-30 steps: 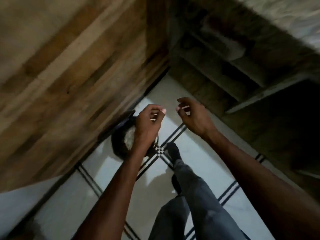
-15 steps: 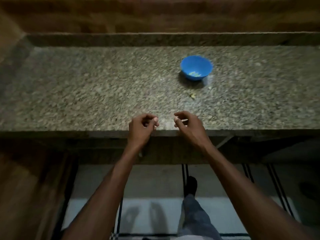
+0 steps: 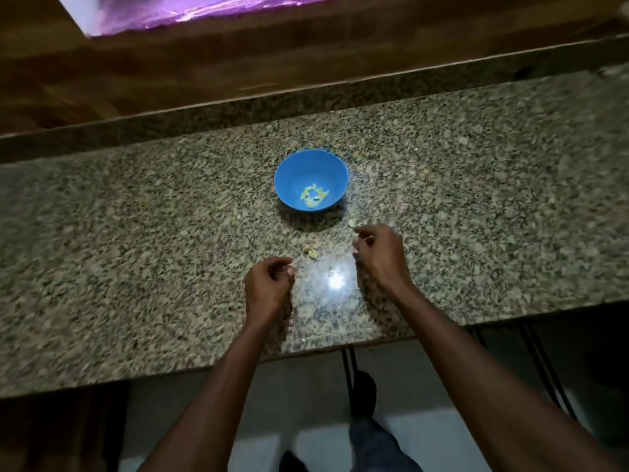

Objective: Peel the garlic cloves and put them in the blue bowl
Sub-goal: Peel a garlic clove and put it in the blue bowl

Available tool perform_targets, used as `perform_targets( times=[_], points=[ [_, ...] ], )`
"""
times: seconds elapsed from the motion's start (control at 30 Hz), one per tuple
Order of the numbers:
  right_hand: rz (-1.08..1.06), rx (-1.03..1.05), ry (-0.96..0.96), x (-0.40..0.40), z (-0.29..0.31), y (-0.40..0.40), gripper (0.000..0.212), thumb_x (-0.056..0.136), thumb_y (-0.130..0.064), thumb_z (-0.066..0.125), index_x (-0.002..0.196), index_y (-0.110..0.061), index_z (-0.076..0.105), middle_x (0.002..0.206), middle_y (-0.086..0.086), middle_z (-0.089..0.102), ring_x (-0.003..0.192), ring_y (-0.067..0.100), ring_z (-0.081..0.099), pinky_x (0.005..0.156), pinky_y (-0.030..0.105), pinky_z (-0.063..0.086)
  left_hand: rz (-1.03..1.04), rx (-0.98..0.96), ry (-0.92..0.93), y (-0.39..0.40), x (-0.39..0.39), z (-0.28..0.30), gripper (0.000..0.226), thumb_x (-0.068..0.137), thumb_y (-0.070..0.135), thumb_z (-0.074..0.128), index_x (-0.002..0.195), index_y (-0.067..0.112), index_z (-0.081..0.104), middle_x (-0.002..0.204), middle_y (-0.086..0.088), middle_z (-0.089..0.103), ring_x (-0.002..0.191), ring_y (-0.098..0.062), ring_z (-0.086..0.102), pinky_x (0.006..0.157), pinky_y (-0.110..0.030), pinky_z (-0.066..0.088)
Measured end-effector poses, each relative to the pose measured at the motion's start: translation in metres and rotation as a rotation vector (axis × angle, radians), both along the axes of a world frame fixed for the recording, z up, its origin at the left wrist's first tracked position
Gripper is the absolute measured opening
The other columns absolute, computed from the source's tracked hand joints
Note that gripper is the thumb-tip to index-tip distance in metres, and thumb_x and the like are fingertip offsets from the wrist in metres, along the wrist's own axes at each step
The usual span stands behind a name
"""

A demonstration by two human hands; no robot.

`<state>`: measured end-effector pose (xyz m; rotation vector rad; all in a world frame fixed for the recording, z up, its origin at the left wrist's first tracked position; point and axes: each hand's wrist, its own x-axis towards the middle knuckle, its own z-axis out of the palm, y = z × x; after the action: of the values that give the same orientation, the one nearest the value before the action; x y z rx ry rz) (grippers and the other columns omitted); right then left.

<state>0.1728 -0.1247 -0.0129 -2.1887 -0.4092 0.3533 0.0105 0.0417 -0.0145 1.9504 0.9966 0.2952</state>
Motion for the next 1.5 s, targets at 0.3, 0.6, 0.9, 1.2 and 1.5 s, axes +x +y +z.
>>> perform_targets(
  times=[0.3,0.6,0.9,1.2,1.5],
  points=[
    [0.141,-0.273,-0.233,0.038,-0.013,0.035,0.022,0.087,0.008,0.060,0.068,-0.005,0.061,0.078,0.009,0.054,0.072,0.026,0.055,0.065,0.045,0.053,-0.020,-0.060,-0.039,0.044,0.025,0.005,0.011,0.080,0.006,0.088,0.081,0.003,0.077,0.071,-0.001,0.074,0.060,0.004,0.068,0.058,-0.009,0.049],
    [0.016,0.076,-0.132,0.050,0.067,0.078,0.018,0.097,-0.015,0.072,0.113,-0.013,0.081,0.107,-0.004,0.077,0.089,-0.007,0.066,0.075,0.001,0.049,-0.117,-0.136,-0.064,0.085,0.040,-0.008,0.023,0.091,0.004,0.074,0.108,0.017,0.082,0.094,0.005,0.080,0.088,-0.008,0.077,0.087,-0.037,0.064],
    [0.106,-0.014,-0.137,0.054,0.059,0.098,0.028,0.096,-0.001,0.065,0.120,-0.007,0.078,0.118,0.009,0.077,0.099,0.016,0.074,0.091,0.027,0.059,-0.331,-0.101,-0.151,0.063,0.054,-0.004,0.038,0.078,0.009,0.089,0.113,0.009,0.075,0.101,-0.003,0.072,0.085,0.002,0.070,0.074,-0.016,0.057],
    [0.089,0.189,0.197,0.029,0.021,0.035,0.015,0.096,-0.012,0.074,0.109,-0.016,0.081,0.099,-0.005,0.080,0.084,0.008,0.077,0.074,0.037,0.066,-0.704,0.200,-0.059,0.043,0.078,-0.017,0.017,0.087,-0.007,0.071,0.096,0.006,0.078,0.100,-0.006,0.064,0.087,-0.007,0.058,0.075,-0.019,0.055],
    [0.223,0.336,0.566,0.028,0.001,0.033,0.024,0.098,-0.007,0.073,0.121,-0.004,0.076,0.101,0.009,0.080,0.079,0.015,0.078,0.070,0.028,0.062,-0.058,-0.523,-0.213,0.011,0.069,-0.002,0.010,0.100,0.008,0.068,0.109,0.002,0.069,0.098,-0.014,0.078,0.090,-0.028,0.078,0.081,-0.038,0.065]
  ],
)
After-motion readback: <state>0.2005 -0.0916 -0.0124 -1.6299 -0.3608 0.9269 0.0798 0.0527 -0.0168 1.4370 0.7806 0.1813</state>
